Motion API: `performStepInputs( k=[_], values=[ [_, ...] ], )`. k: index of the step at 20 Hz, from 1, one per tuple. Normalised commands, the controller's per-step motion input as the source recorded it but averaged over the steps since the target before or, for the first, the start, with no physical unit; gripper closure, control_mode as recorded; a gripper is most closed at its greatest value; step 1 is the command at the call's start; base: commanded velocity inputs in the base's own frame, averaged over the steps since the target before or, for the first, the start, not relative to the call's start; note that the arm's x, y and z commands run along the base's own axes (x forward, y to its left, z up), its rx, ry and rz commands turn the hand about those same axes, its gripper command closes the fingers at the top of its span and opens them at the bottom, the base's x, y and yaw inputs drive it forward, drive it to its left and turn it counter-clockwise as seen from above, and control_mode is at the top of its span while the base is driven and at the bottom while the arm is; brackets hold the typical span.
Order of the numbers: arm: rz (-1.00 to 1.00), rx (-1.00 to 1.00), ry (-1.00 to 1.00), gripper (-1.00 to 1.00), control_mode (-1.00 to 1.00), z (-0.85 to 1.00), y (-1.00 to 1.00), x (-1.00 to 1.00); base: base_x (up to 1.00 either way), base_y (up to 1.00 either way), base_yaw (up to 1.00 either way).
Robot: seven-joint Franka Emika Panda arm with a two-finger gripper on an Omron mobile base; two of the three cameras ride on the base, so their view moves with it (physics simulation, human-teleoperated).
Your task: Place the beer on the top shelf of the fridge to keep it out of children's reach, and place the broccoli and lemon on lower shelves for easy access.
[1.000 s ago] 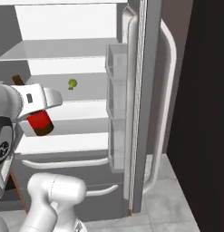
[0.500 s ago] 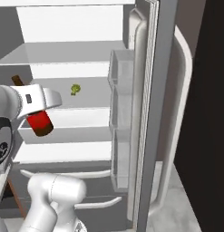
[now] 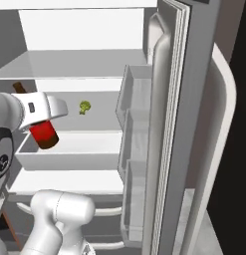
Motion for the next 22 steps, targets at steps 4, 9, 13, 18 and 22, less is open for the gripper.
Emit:
performStepInputs(
  k=[4, 9, 13, 18, 22],
  values=[
    [0.0, 0.0, 0.0, 1.0, 1.0, 0.0, 0.0, 0.0, 0.51, 0.0, 0.19],
    [0.17, 0.0, 0.0, 1.0, -1.0, -0.14, 0.0, 0.41, 0.0, 0.0, 0.0],
    [0.15, 0.01, -0.01, 1.0, -1.0, -0.01, 0.0, 0.3, 0.0, 0.0, 0.0],
    [0.1, 0.01, -0.03, 1.0, -1.0, 0.02, 0.0, 0.15, 0.0, 0.0, 0.0],
    [0.01, 0.0, 0.0, 1.0, -1.0, 0.21, 0.0, 0.05, 0.0, 0.0, 0.0]
  ],
)
